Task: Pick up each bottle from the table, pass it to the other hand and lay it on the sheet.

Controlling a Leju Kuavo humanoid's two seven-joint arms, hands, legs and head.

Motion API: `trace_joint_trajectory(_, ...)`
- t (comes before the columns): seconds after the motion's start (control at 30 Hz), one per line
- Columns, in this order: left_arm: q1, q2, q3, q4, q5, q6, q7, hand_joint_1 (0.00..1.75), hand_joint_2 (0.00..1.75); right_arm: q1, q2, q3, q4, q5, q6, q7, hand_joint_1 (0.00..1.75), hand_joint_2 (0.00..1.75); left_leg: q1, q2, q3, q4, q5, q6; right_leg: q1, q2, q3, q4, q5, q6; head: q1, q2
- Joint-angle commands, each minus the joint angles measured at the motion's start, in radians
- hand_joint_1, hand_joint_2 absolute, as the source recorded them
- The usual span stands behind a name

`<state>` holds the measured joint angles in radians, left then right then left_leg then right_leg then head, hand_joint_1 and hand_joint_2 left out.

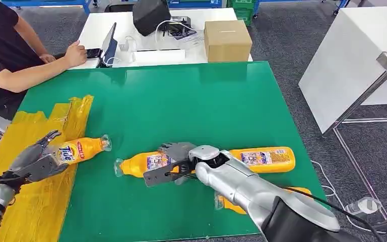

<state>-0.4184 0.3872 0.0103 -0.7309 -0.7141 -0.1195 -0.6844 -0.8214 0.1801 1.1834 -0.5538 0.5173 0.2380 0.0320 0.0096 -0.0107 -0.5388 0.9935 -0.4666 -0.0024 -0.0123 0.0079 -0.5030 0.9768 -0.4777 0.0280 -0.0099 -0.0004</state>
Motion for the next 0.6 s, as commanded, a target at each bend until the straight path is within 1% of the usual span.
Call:
trace_joint_trajectory(0.03,0.092,-0.21,0.089,-0.216,0.4,-0.221,-0.014,0.0,0.0,0.06,0.056,0.113,0.19,0.076,-0.04,0.004,0.0,1.75,0.0,-0.003,0.001,-0.002,0.002,0.001,0.0,-0.004,0.003,-0.003,0.001,0.0,0.0,0.0)
trace_joint_trajectory(0.1,0.143,-0.227,0.086,-0.3,0.442,-0.251,-0.014,0.0,0.0,0.092,0.065,0.117,0.212,0.095,-0.052,0.017,0.0,1.75,0.0,-0.002,0.001,-0.002,0.002,0.001,0.0,-0.004,0.003,-0.005,0.001,0.0,0.0,0.0)
trace_joint_trajectory(0.13,0.151,-0.238,0.084,-0.315,0.452,-0.268,-0.014,0.0,0.0,0.109,0.071,0.12,0.228,0.106,-0.055,0.027,0.0,1.75,0.0,0.0,0.001,-0.002,0.001,0.001,0.0,-0.002,0.003,-0.004,0.001,0.0,0.001,0.0)
trace_joint_trajectory(0.17,0.157,-0.248,0.087,-0.332,0.471,-0.291,-0.014,0.0,0.0,0.124,0.077,0.117,0.239,0.114,-0.068,0.034,0.0,1.75,0.0,-0.001,0.002,-0.003,0.001,0.001,0.001,-0.003,0.004,-0.005,0.001,0.0,0.0,0.0)
trace_joint_trajectory(0.2,0.162,-0.254,0.085,-0.349,0.474,-0.295,-0.014,0.0,0.0,0.137,0.082,0.117,0.25,0.12,-0.069,0.043,0.0,1.75,-0.001,-0.001,0.002,-0.003,0.001,0.001,0.0,-0.002,0.004,-0.005,0.0,0.0,0.0,0.0)
trace_joint_trajectory(0.23,0.165,-0.262,0.082,-0.357,0.476,-0.306,-0.014,0.0,0.0,0.16,0.092,0.106,0.263,0.131,-0.094,0.06,0.0,1.75,-0.001,0.001,0.003,-0.002,0.0,0.001,0.0,0.0,0.004,-0.004,0.0,0.0,0.0,0.0)
trace_joint_trajectory(0.3,0.167,-0.274,0.073,-0.374,0.473,-0.312,-0.014,0.0,0.0,0.187,0.101,0.092,0.276,0.136,-0.1,0.078,1.75,1.75,0.001,-0.001,0.005,-0.004,0.002,0.0,0.002,-0.003,0.007,-0.008,0.001,-0.001,0.0,0.0)
trace_joint_trajectory(0.43,0.131,-0.303,0.07,-0.362,0.498,-0.348,-0.013,0.0,0.0,0.205,0.106,0.059,0.294,0.139,-0.093,0.1,1.75,1.75,0.001,0.001,0.007,-0.002,0.0,0.0,0.001,-0.001,0.006,-0.005,0.001,-0.001,0.0,0.0)
trace_joint_trajectory(0.47,0.12,-0.315,0.083,-0.35,0.529,-0.375,-0.014,0.0,0.0,0.205,0.106,0.04,0.297,0.132,-0.094,0.106,1.75,1.75,0.003,-0.002,0.007,-0.003,0.003,0.0,0.003,-0.004,0.007,-0.008,0.002,-0.001,0.0,0.0)
trace_joint_trajectory(0.5,0.117,-0.32,0.086,-0.354,0.531,-0.373,-0.013,0.0,0.0,0.203,0.104,0.034,0.297,0.132,-0.094,0.107,1.75,1.75,0.002,-0.001,0.009,-0.003,0.002,0.0,0.002,-0.003,0.006,-0.007,0.002,-0.001,0.0,0.0)
trace_joint_trajectory(0.53,0.118,-0.322,0.086,-0.359,0.532,-0.374,-0.011,0.0,0.0,0.201,0.103,0.031,0.296,0.133,-0.092,0.106,1.75,1.75,0.003,0.0,0.012,-0.002,0.001,0.0,0.003,-0.002,0.001,-0.006,0.001,-0.002,0.0,0.0)
trace_joint_trajectory(0.57,0.118,-0.322,0.086,-0.359,0.532,-0.374,-0.011,0.0,0.0,0.201,0.103,0.031,0.296,0.133,-0.092,0.106,1.75,1.75,0.003,0.002,0.014,-0.002,-0.002,-0.002,0.002,0.0,0.002,-0.005,0.0,-0.002,0.0,0.0)
trace_joint_trajectory(0.6,0.118,-0.322,0.086,-0.359,0.532,-0.374,-0.011,0.0,0.0,0.201,0.103,0.031,0.296,0.133,-0.092,0.106,1.75,1.75,0.003,0.001,0.012,-0.003,0.001,-0.002,0.003,-0.002,0.001,-0.007,0.002,-0.002,0.0,0.0)
